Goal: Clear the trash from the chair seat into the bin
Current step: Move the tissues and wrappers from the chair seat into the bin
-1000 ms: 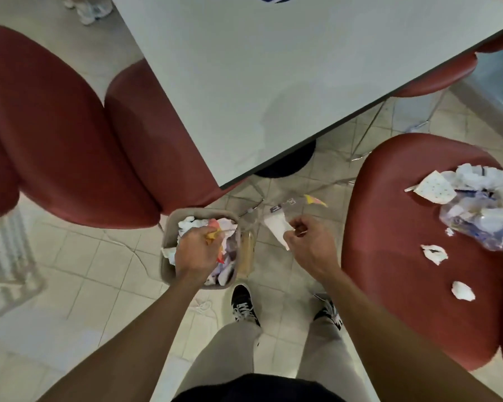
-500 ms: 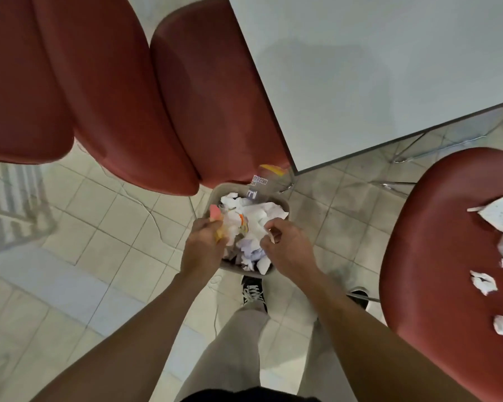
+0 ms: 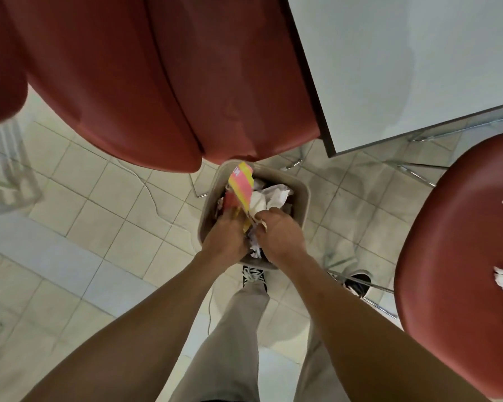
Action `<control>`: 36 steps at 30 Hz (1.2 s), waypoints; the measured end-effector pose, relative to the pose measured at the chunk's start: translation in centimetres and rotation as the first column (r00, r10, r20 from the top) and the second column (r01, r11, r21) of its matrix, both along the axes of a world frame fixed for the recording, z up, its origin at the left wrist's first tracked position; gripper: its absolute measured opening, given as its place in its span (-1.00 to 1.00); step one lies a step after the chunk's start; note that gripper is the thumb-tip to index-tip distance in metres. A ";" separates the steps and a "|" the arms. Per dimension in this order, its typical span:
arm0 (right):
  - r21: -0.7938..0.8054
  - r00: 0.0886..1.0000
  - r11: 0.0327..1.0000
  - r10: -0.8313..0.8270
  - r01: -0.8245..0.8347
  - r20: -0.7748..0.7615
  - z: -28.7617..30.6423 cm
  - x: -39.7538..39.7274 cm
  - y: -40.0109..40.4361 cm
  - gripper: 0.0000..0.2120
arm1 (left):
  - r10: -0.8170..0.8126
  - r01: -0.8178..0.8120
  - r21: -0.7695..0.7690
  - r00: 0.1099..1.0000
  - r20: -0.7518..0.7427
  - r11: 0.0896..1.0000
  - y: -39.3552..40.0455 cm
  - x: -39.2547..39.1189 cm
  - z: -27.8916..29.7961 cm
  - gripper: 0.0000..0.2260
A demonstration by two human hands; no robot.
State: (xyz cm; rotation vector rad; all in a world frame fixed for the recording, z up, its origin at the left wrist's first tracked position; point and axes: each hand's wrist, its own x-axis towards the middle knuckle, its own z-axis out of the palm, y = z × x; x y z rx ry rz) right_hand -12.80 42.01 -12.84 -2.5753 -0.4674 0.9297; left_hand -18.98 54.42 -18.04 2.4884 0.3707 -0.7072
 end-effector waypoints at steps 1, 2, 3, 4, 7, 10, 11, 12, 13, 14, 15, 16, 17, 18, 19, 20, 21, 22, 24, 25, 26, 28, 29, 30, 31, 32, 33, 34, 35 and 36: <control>-0.008 1.000 1.000 0.006 -0.006 -0.007 -0.1 0.1 0.0 -0.78 | -0.003 0.002 -0.018 1.000 -0.009 1.000 0.1 0.0 0.1 -0.31; -0.014 1.000 1.000 0.010 -0.010 -0.015 -0.2 0.2 0.0 -0.78 | -0.008 0.008 -0.042 1.000 -0.007 0.999 0.1 0.1 0.4 -0.29; -0.015 1.000 1.000 0.005 -0.006 -0.025 -0.2 0.3 0.0 -0.78 | -0.015 0.015 -0.063 1.000 -0.005 0.998 0.2 0.2 0.7 -0.29; -0.012 0.999 1.000 -0.006 0.006 -0.036 -0.1 0.4 -0.1 -0.78 | -0.017 0.017 -0.079 1.000 0.004 0.997 0.3 0.4 1.1 -0.29; 0.014 0.995 0.998 -0.065 0.067 -0.078 0.9 0.6 -0.8 -0.73 | 0.120 -0.116 -0.104 0.992 0.038 0.988 0.5 0.6 3.3 -0.33; 0.028 0.990 0.993 -0.110 0.113 -0.087 2.5 1.0 -2.1 -0.63 | 0.220 -0.216 -0.078 0.975 0.042 0.973 0.6 0.2 5.9 -0.32; 0.026 0.990 0.993 -0.116 0.119 -0.083 3.3 1.1 -2.7 -0.61 | 0.233 -0.228 -0.071 0.971 0.058 0.971 0.5 0.0 6.8 -0.28; 0.025 0.990 0.992 -0.118 0.120 -0.080 3.9 1.1 -3.2 -0.61 | 0.238 -0.232 -0.070 0.968 0.085 0.970 0.3 -0.3 7.4 -0.26; 0.021 0.990 0.992 -0.121 0.123 -0.075 4.5 1.1 -3.8 -0.61 | 0.243 -0.237 -0.068 0.965 0.104 0.969 0.2 -0.4 8.0 -0.24; 0.008 0.989 0.992 -0.126 0.127 -0.077 4.8 1.1 -4.2 -0.62 | 0.259 -0.254 -0.063 0.962 0.090 0.965 0.0 -0.7 8.4 -0.24; -0.012 0.988 0.991 -0.135 0.134 -0.081 5.3 1.1 -4.7 -0.63 | 0.272 -0.269 -0.049 0.960 0.071 0.962 -0.2 -0.8 8.9 -0.25; -0.024 0.985 0.989 -0.150 0.148 -0.084 5.8 1.0 -5.3 -0.63 | 0.273 -0.272 -0.036 0.960 0.063 0.962 -0.5 -1.0 9.4 -0.25; -0.033 0.982 0.986 -0.168 0.166 -0.089 6.2 0.9 -5.9 -0.63 | 0.266 -0.265 -0.025 0.961 0.071 0.964 -0.9 -1.1 9.9 -0.25; -0.034 0.977 0.982 -0.188 0.186 -0.096 6.7 0.9 -6.5 -0.61 | 0.257 -0.256 -0.016 0.962 0.088 0.966 -1.4 -1.1 10.4 -0.26; -0.028 0.974 0.979 -0.203 0.201 -0.100 7.2 0.9 -7.0 -0.58 | 0.248 -0.248 -0.010 0.963 0.103 0.969 -1.9 -1.0 10.8 -0.26; -0.016 0.971 0.977 -0.214 0.213 -0.106 7.6 0.8 -7.6 -0.55 | 0.243 -0.244 -0.007 0.964 0.109 0.970 -2.5 -0.8 11.3 -0.26; -0.002 0.968 0.974 -0.225 0.226 -0.108 8.1 0.9 -8.2 -0.52 | 0.238 -0.240 -0.001 0.965 0.109 0.971 -3.1 -0.6 11.7 -0.26; 0.013 0.964 0.970 -0.241 0.244 -0.108 8.5 0.9 -9.0 -0.50 | 0.227 -0.230 0.010 0.968 0.107 0.973 -4.0 -0.3 12.2 -0.26; 0.030 0.958 0.962 -0.267 0.271 -0.106 9.1 0.8 -10.2 -0.49 | 0.207 -0.212 0.036 0.973 0.104 0.977 -5.2 0.2 12.7 -0.28; 0.036 0.955 0.958 -0.279 0.284 -0.103 9.3 0.8 -11.1 -0.49 | 0.195 -0.200 0.039 0.975 0.108 0.979 -5.9 0.5 13.0 -0.28; 0.043 0.952 0.955 -0.290 0.295 -0.097 9.5 0.8 -11.9 -0.49 | 0.185 -0.190 0.036 0.976 0.113 0.981 -6.6 0.8 13.1 -0.29; 0.046 0.946 0.948 -0.311 0.316 -0.088 9.9 0.8 -13.7 -0.49 | 0.148 -0.153 0.035 0.982 0.117 0.988 -8.2 1.5 13.6 -0.29; 0.048 0.943 0.944 -0.322 0.327 -0.085 10.1 0.8 -14.6 -0.50 | 0.129 -0.135 0.039 0.985 0.115 0.990 -8.9 1.9 13.8 -0.29; 0.049 0.938 0.939 -0.336 0.341 -0.086 10.3 0.8 -15.4 -0.51 | 0.112 -0.117 0.039 0.987 0.115 0.992 -9.6 2.3 14.0 -0.30; 0.052 0.932 0.932 -0.353 0.358 -0.084 10.4 0.9 -16.4 -0.51 | 0.091 -0.095 0.035 0.989 0.117 0.995 -10.5 2.7 14.2 -0.30; 0.055 0.926 0.926 -0.368 0.373 -0.083 10.5 0.9 -17.5 -0.51 | 0.063 -0.068 0.033 0.991 0.121 0.997 -11.4 3.1 14.5 -0.31; 0.055 0.922 0.922 -0.380 0.384 -0.080 10.5 1.0 -18.7 -0.51 | 0.034 -0.038 0.033 0.992 0.124 0.999 -12.5 3.6 14.7 -0.31; 0.050 0.917 0.918 -0.389 0.394 -0.084 10.5 1.1 -20.0 -0.50 | 0.005 -0.009 0.034 0.992 0.126 0.999 -13.7 4.0 15.0 -0.32; 0.044 0.914 0.916 -0.395 0.400 -0.088 10.5 1.2 -21.1 -0.50 | -0.013 0.009 0.030 0.992 0.126 0.999 -14.6 4.4 15.2 -0.32; 0.039 0.908 0.910 -0.407 0.412 -0.096 10.5 1.2 -22.4 -0.49 | -0.033 0.030 0.027 0.992 0.126 0.999 -15.8 4.8 15.3 -0.31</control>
